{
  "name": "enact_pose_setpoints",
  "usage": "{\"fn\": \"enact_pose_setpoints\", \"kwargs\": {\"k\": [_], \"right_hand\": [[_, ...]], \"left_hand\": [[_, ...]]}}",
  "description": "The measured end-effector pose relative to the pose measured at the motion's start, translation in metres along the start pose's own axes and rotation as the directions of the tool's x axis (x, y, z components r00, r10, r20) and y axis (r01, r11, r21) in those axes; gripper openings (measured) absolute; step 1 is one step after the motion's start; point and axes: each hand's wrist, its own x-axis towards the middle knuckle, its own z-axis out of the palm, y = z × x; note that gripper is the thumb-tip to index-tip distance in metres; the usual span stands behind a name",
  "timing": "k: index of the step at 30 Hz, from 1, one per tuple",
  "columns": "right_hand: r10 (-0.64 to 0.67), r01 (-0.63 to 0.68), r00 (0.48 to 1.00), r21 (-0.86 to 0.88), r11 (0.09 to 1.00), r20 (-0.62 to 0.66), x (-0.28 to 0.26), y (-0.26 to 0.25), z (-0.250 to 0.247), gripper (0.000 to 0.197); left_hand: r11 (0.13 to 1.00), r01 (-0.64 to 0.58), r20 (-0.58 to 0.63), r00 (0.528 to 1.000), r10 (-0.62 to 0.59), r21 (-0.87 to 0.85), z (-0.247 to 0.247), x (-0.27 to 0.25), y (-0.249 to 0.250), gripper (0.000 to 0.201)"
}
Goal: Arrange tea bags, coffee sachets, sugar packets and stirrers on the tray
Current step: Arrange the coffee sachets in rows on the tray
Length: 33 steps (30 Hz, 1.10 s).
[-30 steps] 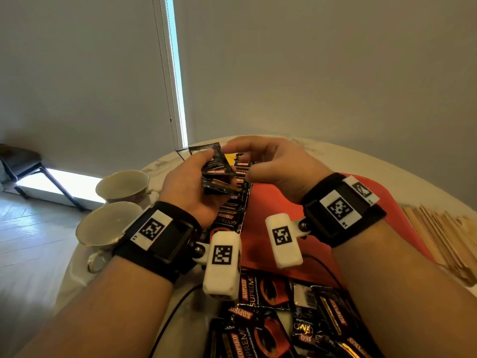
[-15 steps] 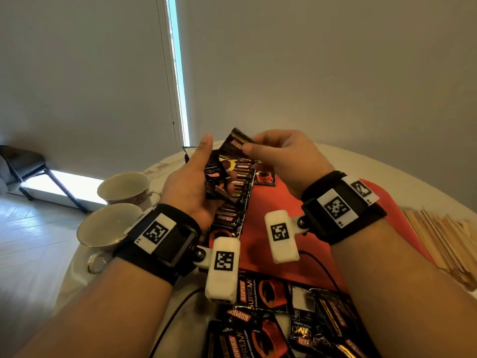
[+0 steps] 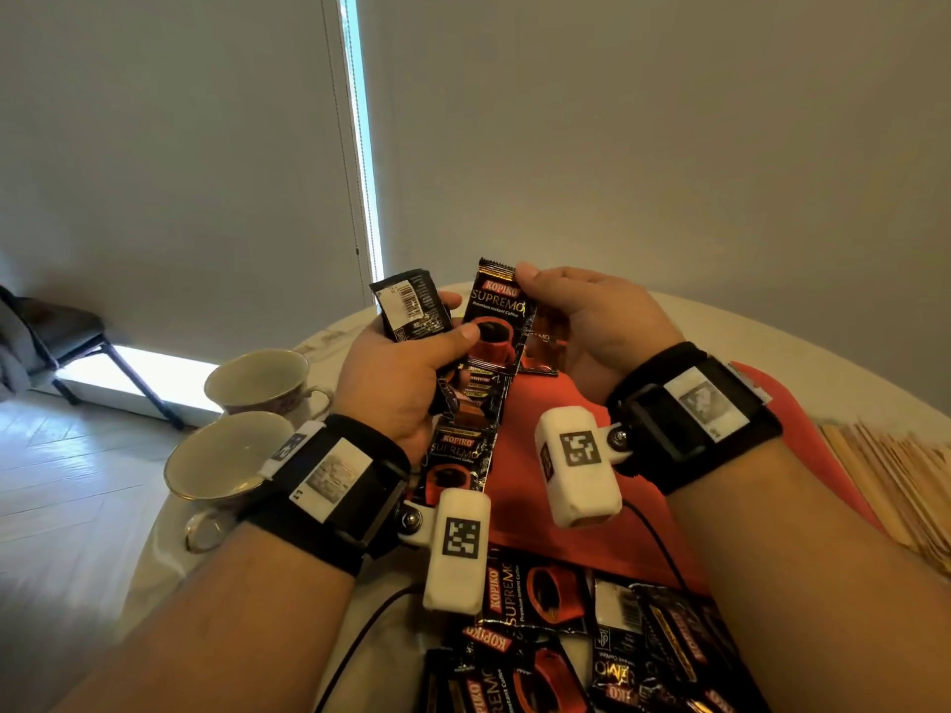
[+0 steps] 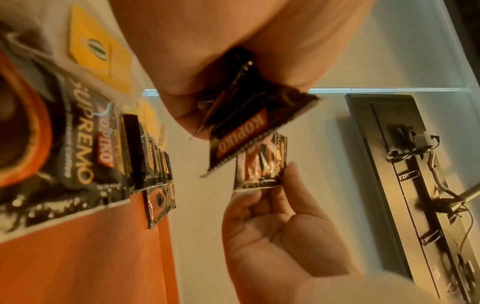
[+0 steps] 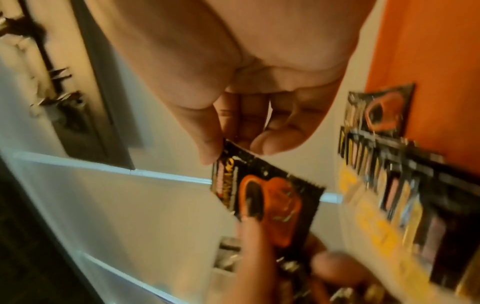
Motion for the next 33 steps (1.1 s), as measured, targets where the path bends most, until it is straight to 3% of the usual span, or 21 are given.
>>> {"fn": "enact_pose_setpoints", "kwargs": {"k": [4, 9, 13, 15, 18, 23, 28, 33], "right_hand": [[0.113, -0.11, 0.994, 0.126, 0.986, -0.013, -0.002, 0.0, 0.002, 0.023], [-0.022, 0.017, 0.996, -0.067, 0.998, -0.082, -0.003, 0.007, 0.003, 0.031], [0.051, -0.037, 0.994, -0.15, 0.988, 0.094, -0.005, 0.006, 0.003, 0.031], [0.056, -0.036, 0.992, -0.17, 0.985, 0.115, -0.005, 0.008, 0.004, 0.027], [0.019, -0.014, 0.999, -0.125, 0.992, 0.044, -0.001, 0.01, 0.003, 0.014], [0.06, -0.063, 0.969, -0.004, 0.998, -0.24, 0.018, 0.015, -0.031, 0.016], [0.254, -0.322, 0.896, -0.139, 0.936, -0.364, 0.044, 0.041, -0.056, 0.009], [0.26, -0.384, 0.888, -0.304, 0.872, -0.379, 0.055, 0.045, -0.057, 0.007]], "left_hand": [[1.0, 0.007, -0.003, 1.0, -0.007, -0.008, 0.0, 0.0, 0.002, 0.032], [0.998, 0.049, -0.044, 0.998, -0.051, -0.043, 0.001, 0.001, -0.001, 0.034], [0.996, 0.045, -0.106, 0.993, -0.053, -0.073, -0.003, 0.006, -0.002, 0.032], [0.995, 0.042, -0.124, 0.991, -0.053, -0.088, -0.005, 0.007, -0.003, 0.032], [0.994, 0.047, -0.14, 0.988, -0.061, -0.099, -0.003, 0.007, -0.003, 0.029], [0.993, 0.065, -0.179, 0.98, -0.082, -0.099, -0.003, 0.009, -0.002, 0.026], [0.989, 0.069, -0.169, 0.981, -0.091, -0.13, -0.001, 0.009, -0.003, 0.033], [0.988, 0.058, -0.176, 0.981, -0.082, -0.141, -0.001, 0.009, 0.0, 0.036]]}}
